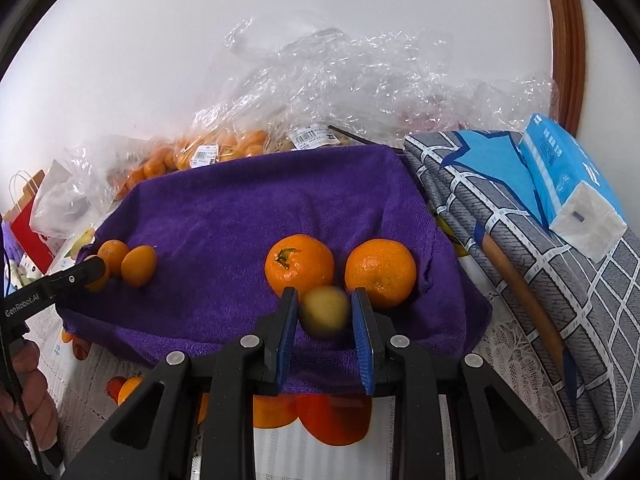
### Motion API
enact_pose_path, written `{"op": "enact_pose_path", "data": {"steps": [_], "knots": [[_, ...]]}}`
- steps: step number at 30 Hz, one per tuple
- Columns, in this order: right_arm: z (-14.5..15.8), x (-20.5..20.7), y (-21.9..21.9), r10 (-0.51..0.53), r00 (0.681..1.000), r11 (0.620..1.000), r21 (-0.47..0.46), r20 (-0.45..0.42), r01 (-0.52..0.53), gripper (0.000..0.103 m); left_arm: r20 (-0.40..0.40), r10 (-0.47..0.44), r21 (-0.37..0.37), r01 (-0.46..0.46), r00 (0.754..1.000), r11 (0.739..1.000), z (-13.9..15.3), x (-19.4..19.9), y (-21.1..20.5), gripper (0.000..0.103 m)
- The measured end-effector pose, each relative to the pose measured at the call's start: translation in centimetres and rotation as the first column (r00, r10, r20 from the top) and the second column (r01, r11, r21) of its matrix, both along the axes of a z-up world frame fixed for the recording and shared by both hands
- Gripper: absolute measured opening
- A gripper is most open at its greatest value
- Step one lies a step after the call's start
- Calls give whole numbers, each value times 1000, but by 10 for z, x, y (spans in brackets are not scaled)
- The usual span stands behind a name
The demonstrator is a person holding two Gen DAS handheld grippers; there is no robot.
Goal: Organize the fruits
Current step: 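Lower both fruits onto the towel and open both grippers, then grasp another yellow-brown fruit with the right gripper while the left gripper moves toward a red fruit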
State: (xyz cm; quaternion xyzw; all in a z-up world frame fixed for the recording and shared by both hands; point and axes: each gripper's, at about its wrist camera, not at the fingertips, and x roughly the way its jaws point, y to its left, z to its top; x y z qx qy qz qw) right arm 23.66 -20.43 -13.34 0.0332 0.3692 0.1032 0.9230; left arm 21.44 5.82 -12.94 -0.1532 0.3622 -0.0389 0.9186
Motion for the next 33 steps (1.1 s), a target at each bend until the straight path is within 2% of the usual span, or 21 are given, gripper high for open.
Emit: {"op": "enact_pose_path", "data": {"steps": [3,4,5,6,8,11,14,19,21,27,30,33], "knots": [[1,-2,-2,0,1000,1000,20,5,0,32,4,-4,16,4,1000,1000,1,0,-3,33],[3,-4,-3,-4,1000,1000,19,11,4,37,9,-8,14,8,1000,1000,2,0,-3,33],[4,-6,-3,-9,1000,1000,14,19,8,45,14,-11,10,10,1000,1000,3,-1,-3,37],[5,-8,-2,-11,1000,1000,10,27,11,49,22,-11,4,11,1000,1000,4,-2,-2,41],[10,-14,-1,-33,998,999,-18,61,34,58,47,-10,-5,11,999,1000,8,-5,-1,42],[15,-23,1,-22,995,999,-47,93,27,58,90,13,11,-14,996,1000,12,-11,2,42],[21,-35,3,-45,996,998,-48,82,49,58,122,40,48,-46,992,998,17,-18,3,41],[33,-67,15,-10,998,999,-46,68,13,58,183,-4,38,-3,983,999,35,-34,4,40],[34,-77,21,20,998,998,-56,51,-17,58,168,-20,40,13,986,999,40,-41,4,40],[27,-106,40,92,996,995,-37,16,-91,56,76,46,21,-48,996,999,29,-74,25,41],[15,-112,45,116,993,993,-13,-6,-116,51,53,59,-12,-59,997,998,19,-92,39,42],[3,-111,55,138,989,990,-18,-46,-139,42,29,60,-41,-58,998,997,6,-100,50,42]]}}
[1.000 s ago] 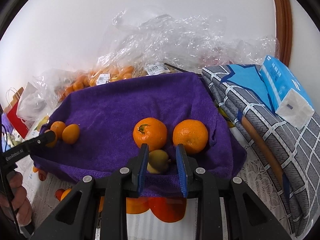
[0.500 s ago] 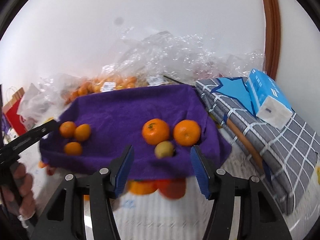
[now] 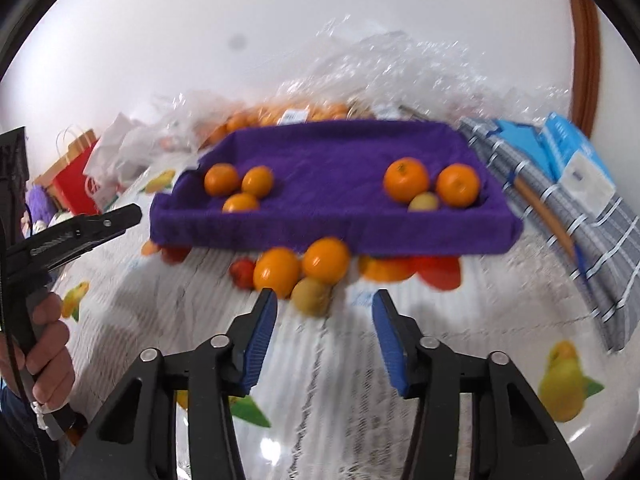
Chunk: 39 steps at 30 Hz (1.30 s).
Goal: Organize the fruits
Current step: 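Grasp another yellow-brown fruit with the right gripper while the left gripper moves toward a red fruit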
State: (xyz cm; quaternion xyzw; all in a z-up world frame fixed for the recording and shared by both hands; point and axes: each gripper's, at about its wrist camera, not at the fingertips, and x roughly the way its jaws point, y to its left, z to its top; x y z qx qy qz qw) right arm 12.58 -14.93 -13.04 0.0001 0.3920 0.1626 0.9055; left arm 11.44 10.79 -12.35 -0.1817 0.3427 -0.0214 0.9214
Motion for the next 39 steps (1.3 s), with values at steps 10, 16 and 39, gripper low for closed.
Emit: {"op": "enact_pose_path", "data": {"steps": [10,16,39], "knots": [[-15,20,14,24,999,999,-20,-48,-25,39,-5,-12,-56,12,1000,998,-6,-4,4,42],[-19,24,21,70,995,996,-41,-65,-73,24,0,-40,-56,40,999,998,-6,-3,0,42],[-7,-16,-88,-14,999,988,157,38,8,24,-171,-307,225,340,936,913,-23,27,-124,42]]}}
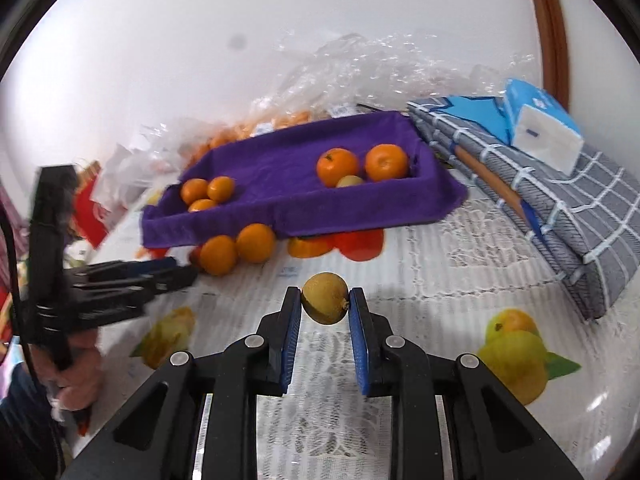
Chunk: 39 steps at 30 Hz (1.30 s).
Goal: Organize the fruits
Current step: 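Grasp another yellow-brown fruit with the right gripper while the left gripper moves toward a red fruit, then grasp the small red fruit beside the towel with the left gripper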
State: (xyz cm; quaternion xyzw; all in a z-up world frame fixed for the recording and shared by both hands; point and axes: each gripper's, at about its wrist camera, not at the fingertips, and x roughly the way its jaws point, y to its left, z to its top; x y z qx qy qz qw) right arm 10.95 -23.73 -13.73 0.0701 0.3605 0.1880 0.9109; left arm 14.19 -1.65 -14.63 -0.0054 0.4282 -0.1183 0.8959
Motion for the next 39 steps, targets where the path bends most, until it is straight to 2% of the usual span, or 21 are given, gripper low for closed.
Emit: {"op": "enact_pose_path", "data": {"steps": [5,8,9,10,16,20,30,35,39], "knots": [[1,-2,4,7,1000,1000,-10,0,-7,24,4,-15,-5,15,1000,1000,1,10,-4,40],[0,-2,3,3,1000,1000,-9,-1,-3,24,4,-11,5,11,1000,1000,0,14,-8,31],[0,-3,3,-1,1000,1000,-8,-2,1,24,4,-9,7,9,1000,1000,1,15,-8,25],[0,-2,2,-5,1000,1000,-7,-4,5,24,4,-10,3,10,1000,1000,0,15,-8,24],[0,-2,1,-15,1000,1000,-7,-5,15,24,26,-20,-113,23,999,993,4,11,5,24],[1,-2,1,-24,1000,1000,-8,-6,23,24,53,19,-187,-9,998,982,8,6,20,24],[0,1,2,-58,998,998,-20,-22,58,24,63,54,-175,-42,997,984,10,5,23,24],[5,5,8,-69,997,997,-36,-24,68,24,52,69,-204,-57,996,977,12,5,31,24],[20,15,20,-49,999,996,-71,12,50,24,61,107,-234,-90,992,968,21,4,44,24]]}}
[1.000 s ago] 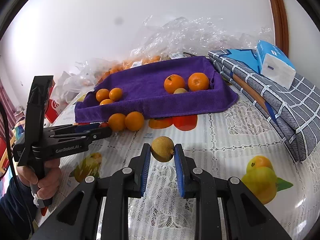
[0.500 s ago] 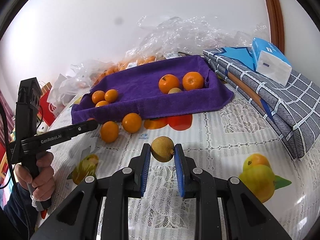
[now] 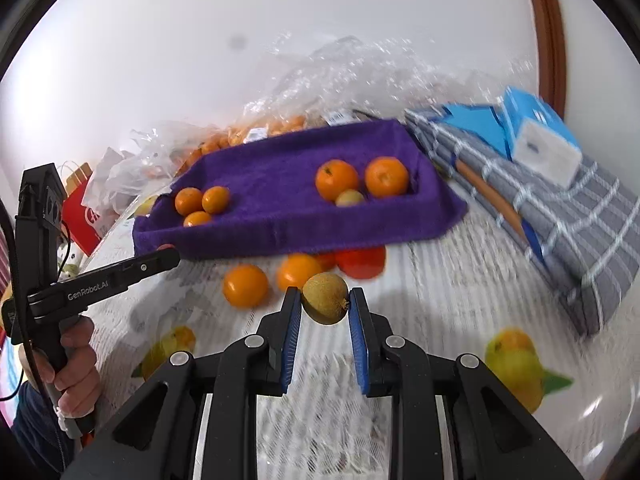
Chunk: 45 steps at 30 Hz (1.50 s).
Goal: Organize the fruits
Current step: 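Carry both held fruits over the purple towel, then lower both fruits onto the towel and open both grippers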
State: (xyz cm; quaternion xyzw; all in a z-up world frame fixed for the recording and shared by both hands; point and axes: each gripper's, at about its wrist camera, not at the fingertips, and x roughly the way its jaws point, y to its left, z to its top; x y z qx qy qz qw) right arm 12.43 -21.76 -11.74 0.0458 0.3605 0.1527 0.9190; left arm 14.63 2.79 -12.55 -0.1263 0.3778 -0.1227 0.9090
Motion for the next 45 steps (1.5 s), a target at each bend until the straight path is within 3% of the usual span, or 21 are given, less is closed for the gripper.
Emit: {"op": "enact_pose_path", "data": {"steps": [5,10,18,25,31,37,39,41,45], "knots": [[17,25,10,22,999,1000,-11,29,-22,24,5,58,-4,-58,998,998,20,11,22,24],[29,59,18,21,998,1000,-20,57,-20,24,41,114,57,-116,993,992,36,37,34,24],[10,104,42,55,998,998,2,-2,-55,24,7,159,66,-159,987,985,13,65,36,24],[-9,110,57,85,996,996,-36,-40,-86,24,-39,158,98,-154,987,983,0,72,35,24],[-19,112,59,76,995,995,-64,-61,-80,24,-33,153,133,-148,988,980,-2,72,28,24],[-19,112,58,73,996,995,-62,-55,-77,24,-39,152,122,-146,988,982,-3,73,30,24],[-18,111,59,72,996,995,-65,-51,-76,27,-44,150,111,-144,988,983,-3,73,31,25],[-15,108,58,72,997,995,-62,-39,-75,36,-45,141,103,-136,989,985,-3,73,31,28],[2,97,48,53,999,998,-38,6,-53,39,-29,126,98,-123,992,988,-2,71,29,35]]}}
